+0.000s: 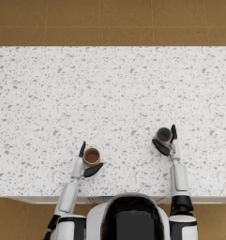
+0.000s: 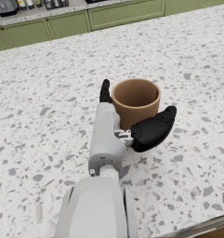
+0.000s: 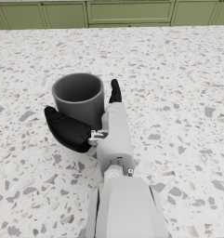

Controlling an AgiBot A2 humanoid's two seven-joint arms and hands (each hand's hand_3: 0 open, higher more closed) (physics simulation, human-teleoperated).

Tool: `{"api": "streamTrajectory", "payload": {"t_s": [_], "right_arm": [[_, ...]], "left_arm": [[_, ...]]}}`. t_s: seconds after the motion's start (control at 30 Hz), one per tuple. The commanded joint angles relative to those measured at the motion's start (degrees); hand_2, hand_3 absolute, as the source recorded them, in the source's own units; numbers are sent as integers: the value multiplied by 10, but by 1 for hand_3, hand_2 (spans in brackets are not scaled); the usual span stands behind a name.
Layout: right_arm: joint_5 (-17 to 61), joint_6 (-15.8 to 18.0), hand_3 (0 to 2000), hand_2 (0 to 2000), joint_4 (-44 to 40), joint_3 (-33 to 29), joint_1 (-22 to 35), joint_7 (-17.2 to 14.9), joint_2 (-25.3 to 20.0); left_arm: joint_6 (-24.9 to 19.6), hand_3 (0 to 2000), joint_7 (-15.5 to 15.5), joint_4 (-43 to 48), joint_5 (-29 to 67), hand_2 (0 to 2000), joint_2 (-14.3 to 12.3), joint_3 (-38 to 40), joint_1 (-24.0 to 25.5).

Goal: Pick up two cups and pour the berry on the right into the cup on the left

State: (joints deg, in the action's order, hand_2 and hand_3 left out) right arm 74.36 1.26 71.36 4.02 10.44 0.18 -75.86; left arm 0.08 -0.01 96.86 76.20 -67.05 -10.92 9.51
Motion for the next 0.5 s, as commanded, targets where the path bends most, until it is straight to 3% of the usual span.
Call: {"api": "streamTrajectory", "payload": {"t_s": [0.03,0.17,0.2,0.23,0.3,0.4,0.5], "right_arm": [[0,2,0,0,-43,6,22,1,-5],[0,9,0,0,-24,-5,12,2,-4],[0,8,327,1361,-35,-6,16,2,-5],[0,9,653,2000,-23,-4,19,3,-6],[0,12,1280,2000,-17,-1,7,2,-3],[0,10,1280,2000,37,-12,-2,4,-4],[0,15,1280,2000,160,6,-26,2,-3]], "left_arm": [[0,0,0,-23,0,0,-9,-5,-16],[0,0,0,-24,0,0,-14,-8,-17],[0,327,0,-20,0,1361,-15,-6,-16],[-5,653,0,-11,0,2000,-15,-3,-13],[-19,1280,1,0,0,2000,-17,1,-12],[-18,1280,-2,-1,0,2000,-25,0,-20],[-19,1280,-2,37,0,2000,-37,-8,-35]]}}
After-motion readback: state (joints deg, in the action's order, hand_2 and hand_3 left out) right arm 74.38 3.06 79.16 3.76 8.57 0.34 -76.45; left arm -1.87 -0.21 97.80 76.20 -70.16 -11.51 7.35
